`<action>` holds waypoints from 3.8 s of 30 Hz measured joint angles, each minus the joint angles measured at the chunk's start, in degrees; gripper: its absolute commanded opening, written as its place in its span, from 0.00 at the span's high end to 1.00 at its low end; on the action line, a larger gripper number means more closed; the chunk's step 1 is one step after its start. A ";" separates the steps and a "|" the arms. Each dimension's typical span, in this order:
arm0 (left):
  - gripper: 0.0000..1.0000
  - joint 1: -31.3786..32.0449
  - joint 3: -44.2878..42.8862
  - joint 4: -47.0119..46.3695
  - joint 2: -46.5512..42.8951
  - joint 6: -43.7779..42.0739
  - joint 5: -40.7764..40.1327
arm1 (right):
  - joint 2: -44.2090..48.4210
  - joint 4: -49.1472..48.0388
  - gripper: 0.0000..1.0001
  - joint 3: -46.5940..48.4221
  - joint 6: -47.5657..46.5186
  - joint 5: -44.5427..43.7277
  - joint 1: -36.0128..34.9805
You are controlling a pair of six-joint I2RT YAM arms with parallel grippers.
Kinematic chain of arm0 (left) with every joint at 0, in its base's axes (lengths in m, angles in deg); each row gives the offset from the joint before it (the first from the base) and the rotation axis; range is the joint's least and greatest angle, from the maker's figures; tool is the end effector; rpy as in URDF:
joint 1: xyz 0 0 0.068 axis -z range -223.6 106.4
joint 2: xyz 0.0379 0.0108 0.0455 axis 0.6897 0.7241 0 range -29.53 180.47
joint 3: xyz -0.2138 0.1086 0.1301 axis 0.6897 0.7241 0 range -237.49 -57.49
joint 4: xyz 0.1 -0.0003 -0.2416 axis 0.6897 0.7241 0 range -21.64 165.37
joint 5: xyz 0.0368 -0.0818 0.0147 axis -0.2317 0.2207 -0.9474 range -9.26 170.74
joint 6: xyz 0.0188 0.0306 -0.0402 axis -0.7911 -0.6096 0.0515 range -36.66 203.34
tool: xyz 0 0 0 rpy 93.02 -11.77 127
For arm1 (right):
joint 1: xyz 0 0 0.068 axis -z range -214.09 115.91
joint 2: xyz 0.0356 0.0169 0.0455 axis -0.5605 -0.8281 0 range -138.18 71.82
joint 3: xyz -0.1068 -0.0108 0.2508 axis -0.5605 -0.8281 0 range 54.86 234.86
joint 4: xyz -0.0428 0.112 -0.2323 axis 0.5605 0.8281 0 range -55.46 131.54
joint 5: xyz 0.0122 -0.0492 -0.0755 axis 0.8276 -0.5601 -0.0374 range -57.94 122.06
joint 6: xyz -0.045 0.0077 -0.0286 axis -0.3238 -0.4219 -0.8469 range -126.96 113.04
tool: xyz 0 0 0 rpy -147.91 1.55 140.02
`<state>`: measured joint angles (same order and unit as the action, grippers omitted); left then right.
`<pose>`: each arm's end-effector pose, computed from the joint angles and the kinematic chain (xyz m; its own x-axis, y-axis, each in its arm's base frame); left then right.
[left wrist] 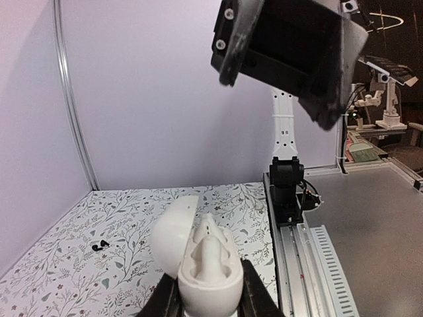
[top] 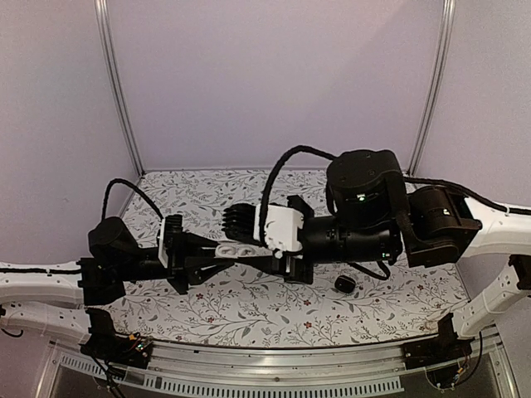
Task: Insert the wireless bluetooth earbuds into the charging case
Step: Adjust the left earbud in the left side groove of the charging case, then close the charging case with the earbuds, then place the charging case with the earbuds at the center of the board.
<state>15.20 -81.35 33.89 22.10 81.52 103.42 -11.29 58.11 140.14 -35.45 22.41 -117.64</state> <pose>0.0955 -0.1841 0.2718 0.0919 -0.0949 -0.9912 0.9852 0.1534 0.0767 0.0433 0.3296 0.4050 0.4230 -0.4456 -0.7890 -0.8650 0.0606 -0.4980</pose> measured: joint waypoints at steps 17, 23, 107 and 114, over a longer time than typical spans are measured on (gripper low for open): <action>1.00 -0.11 3.02 -6.19 -1.57 -0.07 5.51 | 8.22 -4.70 0.26 -8.15 9.94 19.26 8.35; 1.00 -0.11 2.99 -6.67 -0.90 -0.02 6.36 | 5.70 -4.72 0.24 -8.48 9.94 21.86 8.57; 1.00 -30.25 -30.01 3.50 61.77 38.36 2.34 | 14.36 -12.92 0.23 -28.98 19.89 5.01 24.06; 0.95 -33.00 -35.95 5.33 69.85 40.92 6.73 | 16.33 -12.94 0.23 -30.27 23.54 8.31 27.12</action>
<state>-17.80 -117.31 39.22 91.96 122.44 110.15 5.04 45.18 109.87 -11.91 30.72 -90.52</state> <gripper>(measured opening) 0.220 0.767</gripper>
